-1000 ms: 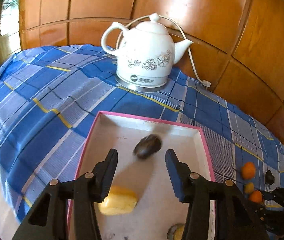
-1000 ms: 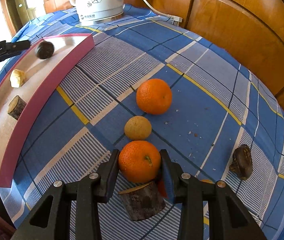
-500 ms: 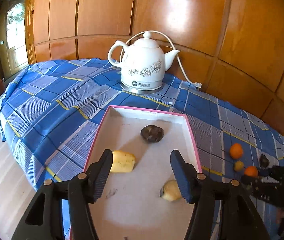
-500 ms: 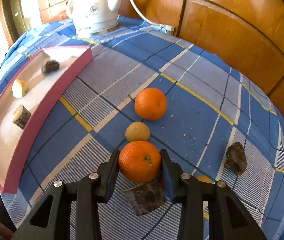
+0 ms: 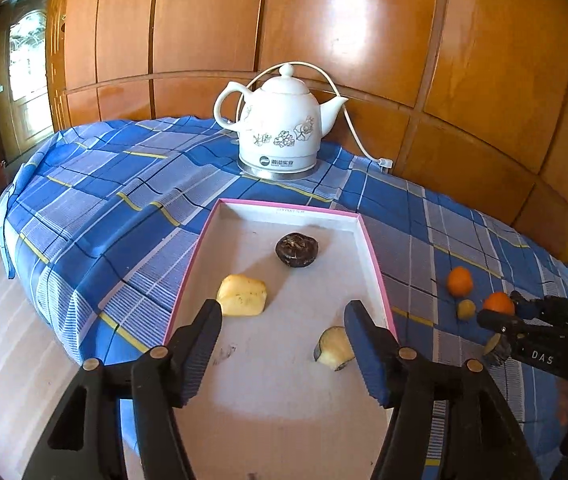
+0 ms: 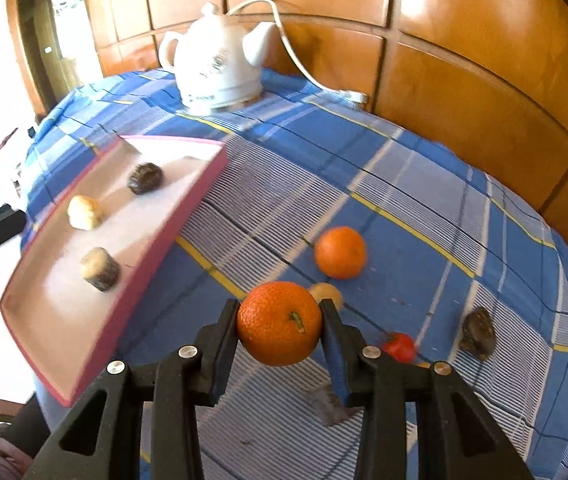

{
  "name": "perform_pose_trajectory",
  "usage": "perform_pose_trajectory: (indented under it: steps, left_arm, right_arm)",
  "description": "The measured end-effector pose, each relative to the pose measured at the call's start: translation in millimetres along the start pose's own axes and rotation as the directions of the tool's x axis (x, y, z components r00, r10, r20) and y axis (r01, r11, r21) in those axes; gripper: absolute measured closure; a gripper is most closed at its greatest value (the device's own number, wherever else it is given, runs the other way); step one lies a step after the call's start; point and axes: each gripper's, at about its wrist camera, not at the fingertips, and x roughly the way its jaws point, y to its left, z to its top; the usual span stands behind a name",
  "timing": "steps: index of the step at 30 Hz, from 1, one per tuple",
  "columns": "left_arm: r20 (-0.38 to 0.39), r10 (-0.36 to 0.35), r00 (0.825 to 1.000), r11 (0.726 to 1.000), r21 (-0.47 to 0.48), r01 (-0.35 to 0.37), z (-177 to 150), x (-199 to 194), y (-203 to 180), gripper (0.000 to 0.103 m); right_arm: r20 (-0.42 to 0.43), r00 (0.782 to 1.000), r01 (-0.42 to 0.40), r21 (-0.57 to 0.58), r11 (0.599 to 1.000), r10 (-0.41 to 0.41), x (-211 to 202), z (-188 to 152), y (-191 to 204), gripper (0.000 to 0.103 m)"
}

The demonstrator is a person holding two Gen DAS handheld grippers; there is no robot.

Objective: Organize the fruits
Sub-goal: 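Carry the orange into the tray and open the right gripper, then reach to the small yellow round fruit and grasp it with the left gripper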

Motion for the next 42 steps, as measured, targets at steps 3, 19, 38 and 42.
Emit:
perform_pose_trajectory:
  steps: [3,19,38,42]
  left_arm:
    - [-0.003,0.004,1.0,1.0,-0.004,-0.004,-2.2,-1.2,2.4,0.038]
    - [0.053,0.028,0.998,1.0,-0.015,-0.027,-2.7,-23.0,16.5,0.034]
    - [0.051,0.023,0.998,1.0,-0.009,-0.022,-6.5,-27.3,15.4,0.033]
    - [0.046,0.014,0.999,1.0,-0.002,-0.014,-8.1,-26.0,11.9,0.032]
  right_arm:
    - [0.008,0.999,-0.043,-0.016,0.999,0.043,-1.4,7.9,14.8,0.063]
    - [-0.009,0.97,-0.243,-0.042,0.969,0.242,33.2,58.9,98.7,0.063]
    - [0.008,0.965,-0.261,0.032,0.965,0.26,33.6,55.3,90.2,0.058]
    - [0.024,0.973,-0.229,0.045,0.972,0.228,20.6,44.7,69.9,0.058]
